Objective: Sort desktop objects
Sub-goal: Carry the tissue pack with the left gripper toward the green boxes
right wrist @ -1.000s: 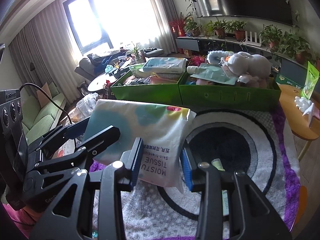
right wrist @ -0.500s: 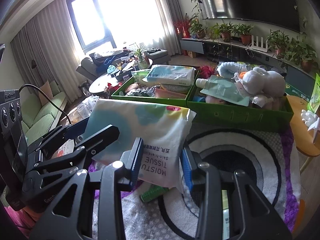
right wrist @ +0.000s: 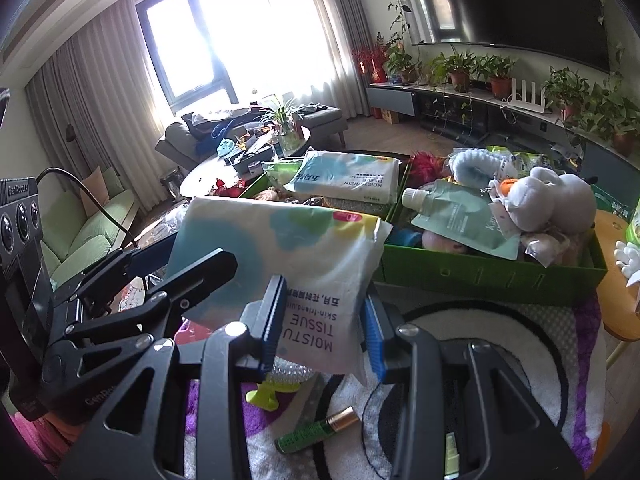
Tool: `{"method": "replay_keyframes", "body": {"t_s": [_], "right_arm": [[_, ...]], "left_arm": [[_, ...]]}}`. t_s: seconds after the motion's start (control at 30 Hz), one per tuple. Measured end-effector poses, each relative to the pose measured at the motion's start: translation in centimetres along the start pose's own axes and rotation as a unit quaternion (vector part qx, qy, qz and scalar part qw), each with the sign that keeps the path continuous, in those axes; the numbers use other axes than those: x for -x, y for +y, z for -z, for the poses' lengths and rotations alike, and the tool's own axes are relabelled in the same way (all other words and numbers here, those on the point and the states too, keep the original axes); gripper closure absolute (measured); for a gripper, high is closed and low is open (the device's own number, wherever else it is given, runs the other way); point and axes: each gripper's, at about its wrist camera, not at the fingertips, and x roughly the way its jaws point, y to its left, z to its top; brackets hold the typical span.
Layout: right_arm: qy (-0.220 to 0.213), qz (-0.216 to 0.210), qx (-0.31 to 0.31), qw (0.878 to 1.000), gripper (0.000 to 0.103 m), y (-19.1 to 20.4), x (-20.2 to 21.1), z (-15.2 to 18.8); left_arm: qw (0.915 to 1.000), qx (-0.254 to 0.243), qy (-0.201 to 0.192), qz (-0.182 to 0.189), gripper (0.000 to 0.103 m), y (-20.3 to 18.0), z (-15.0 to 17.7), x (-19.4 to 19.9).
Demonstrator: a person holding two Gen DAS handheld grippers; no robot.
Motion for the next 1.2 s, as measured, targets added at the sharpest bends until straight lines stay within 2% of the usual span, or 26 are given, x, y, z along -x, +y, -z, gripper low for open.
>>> {"method": "replay_keyframes", "body": {"t_s": [0.47,0.83,1.2], "right_arm": [[-0.017,-0.007,-0.018,1.0,0.065,-0.9,-2.5,-2.7],[-0.031,-0.014,-0.015,0.999,0.065,-1.7,-5.0,-6.7],[-0.036,-0.011,-0.01,0.999,0.065,-2.8,-7.7,-9.5]], "left_arm": [[0.9998,-0.007,-0.017,-0.002,0.047,1.4,-2.4,-2.3],[0.9996,-0.007,-0.027,-0.008,0.047,2.9,-5.6,-5.0],[0.9997,-0.009,-0.023,-0.009,0.047,4.2,-7.7,-8.4]]}}
